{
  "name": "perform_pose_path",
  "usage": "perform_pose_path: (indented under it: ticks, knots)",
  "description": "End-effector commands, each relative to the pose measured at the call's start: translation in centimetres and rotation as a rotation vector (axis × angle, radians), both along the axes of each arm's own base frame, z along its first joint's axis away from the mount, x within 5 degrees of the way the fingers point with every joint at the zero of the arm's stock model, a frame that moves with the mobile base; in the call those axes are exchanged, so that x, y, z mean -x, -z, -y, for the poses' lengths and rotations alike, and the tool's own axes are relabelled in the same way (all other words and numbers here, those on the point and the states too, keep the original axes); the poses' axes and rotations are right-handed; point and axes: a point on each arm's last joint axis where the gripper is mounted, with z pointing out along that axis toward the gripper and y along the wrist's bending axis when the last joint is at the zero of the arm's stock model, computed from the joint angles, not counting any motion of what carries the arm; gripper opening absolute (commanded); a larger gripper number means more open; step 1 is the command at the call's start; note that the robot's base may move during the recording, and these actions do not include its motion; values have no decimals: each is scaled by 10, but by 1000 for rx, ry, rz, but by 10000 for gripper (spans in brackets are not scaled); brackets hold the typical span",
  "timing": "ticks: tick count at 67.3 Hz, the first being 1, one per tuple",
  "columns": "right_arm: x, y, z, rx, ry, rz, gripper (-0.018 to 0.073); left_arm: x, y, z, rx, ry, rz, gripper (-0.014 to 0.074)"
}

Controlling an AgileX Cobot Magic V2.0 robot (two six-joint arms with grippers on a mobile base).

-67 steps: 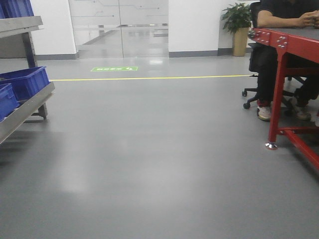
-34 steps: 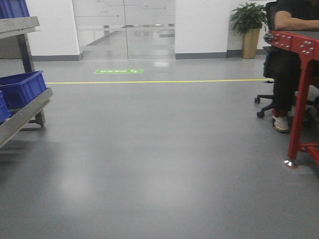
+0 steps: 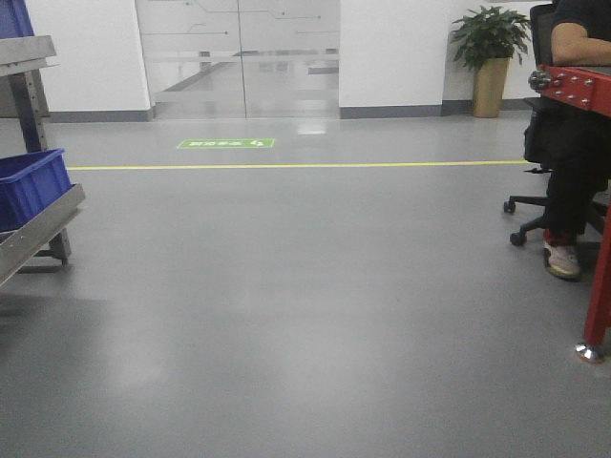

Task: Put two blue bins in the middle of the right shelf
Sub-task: 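Drive the base along the aisle holding the bin in both grippers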

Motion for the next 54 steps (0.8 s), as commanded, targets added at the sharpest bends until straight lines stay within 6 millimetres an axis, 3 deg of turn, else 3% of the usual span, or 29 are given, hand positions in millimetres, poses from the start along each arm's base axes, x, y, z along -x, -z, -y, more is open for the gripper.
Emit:
perform_pose_path:
  ticks: [1, 54]
  knots:
    - [5, -22, 3, -65, 11, 130, -154, 2, -14, -2, 27, 8, 91, -111]
    - [4, -24, 3, -73, 14, 150, -154, 0, -14, -2, 16, 3, 115, -111]
